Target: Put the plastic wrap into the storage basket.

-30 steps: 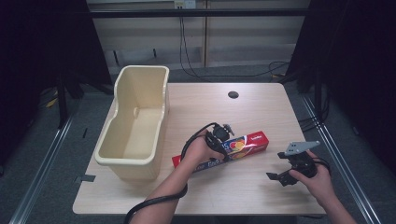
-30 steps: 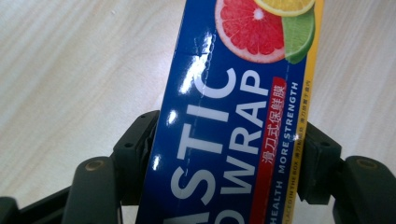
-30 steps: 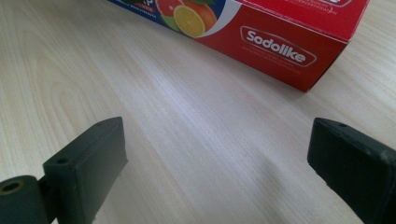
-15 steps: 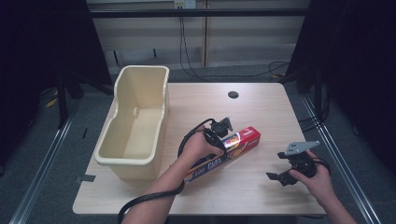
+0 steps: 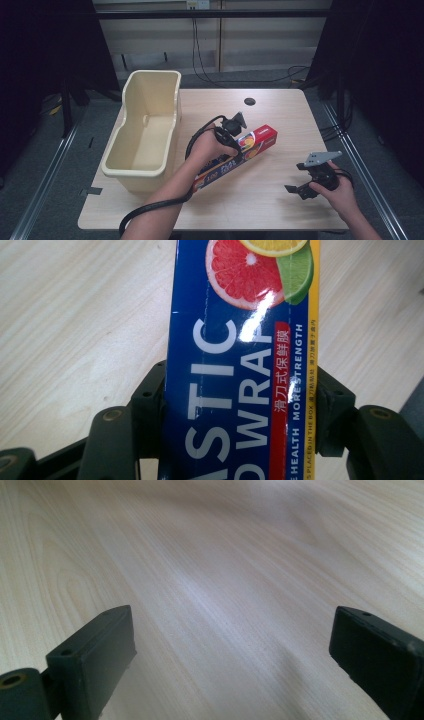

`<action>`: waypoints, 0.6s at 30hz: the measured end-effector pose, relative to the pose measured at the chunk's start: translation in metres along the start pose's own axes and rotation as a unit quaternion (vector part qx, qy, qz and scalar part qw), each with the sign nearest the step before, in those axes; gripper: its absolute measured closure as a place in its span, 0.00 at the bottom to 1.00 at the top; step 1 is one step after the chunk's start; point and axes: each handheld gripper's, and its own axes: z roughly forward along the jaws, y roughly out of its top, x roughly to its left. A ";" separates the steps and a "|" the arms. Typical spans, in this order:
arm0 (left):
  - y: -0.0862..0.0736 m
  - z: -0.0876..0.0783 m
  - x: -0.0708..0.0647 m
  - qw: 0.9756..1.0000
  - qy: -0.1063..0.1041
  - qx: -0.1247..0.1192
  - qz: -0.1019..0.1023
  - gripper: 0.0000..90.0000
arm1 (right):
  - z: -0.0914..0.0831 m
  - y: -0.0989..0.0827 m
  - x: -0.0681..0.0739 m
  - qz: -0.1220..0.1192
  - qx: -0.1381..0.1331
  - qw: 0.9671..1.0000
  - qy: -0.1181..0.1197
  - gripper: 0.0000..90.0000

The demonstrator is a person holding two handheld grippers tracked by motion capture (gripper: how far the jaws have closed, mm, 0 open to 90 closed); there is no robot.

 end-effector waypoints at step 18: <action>0.003 -0.066 0.005 0.999 -0.001 -0.018 -0.047 0.44 | 0.001 0.001 0.000 -0.002 -0.004 1.000 0.000 0.03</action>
